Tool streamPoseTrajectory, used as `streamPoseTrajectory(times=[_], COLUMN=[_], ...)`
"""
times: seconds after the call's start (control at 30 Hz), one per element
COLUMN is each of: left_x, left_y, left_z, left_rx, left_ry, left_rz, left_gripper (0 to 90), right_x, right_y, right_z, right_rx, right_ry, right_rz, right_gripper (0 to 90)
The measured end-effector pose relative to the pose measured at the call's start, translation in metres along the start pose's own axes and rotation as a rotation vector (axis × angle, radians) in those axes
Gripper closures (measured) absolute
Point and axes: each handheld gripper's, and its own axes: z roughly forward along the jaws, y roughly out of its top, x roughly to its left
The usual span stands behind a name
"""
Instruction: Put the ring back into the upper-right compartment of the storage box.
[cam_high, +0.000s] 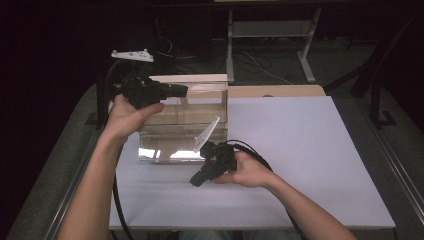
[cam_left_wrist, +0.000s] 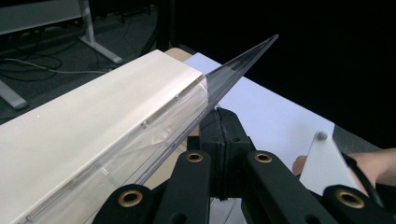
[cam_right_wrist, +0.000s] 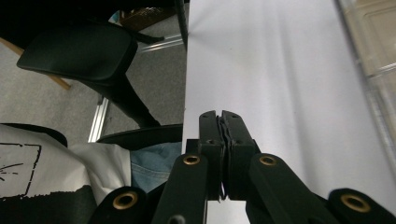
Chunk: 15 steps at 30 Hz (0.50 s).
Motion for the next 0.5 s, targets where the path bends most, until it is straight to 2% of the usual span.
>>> streamPoseTrajectory(times=[0.5], left_x=[-0.001], left_y=[0.001], left_z=[0.001], left_rx=[0.003], left_ry=[0.004], left_rz=[-0.001], left_gripper=[89.3], right_x=[0.006], right_y=[0.011], right_z=[-0.031], right_rx=[-0.020], right_ry=[-0.049], right_rz=[-0.018], right_gripper=[88.2])
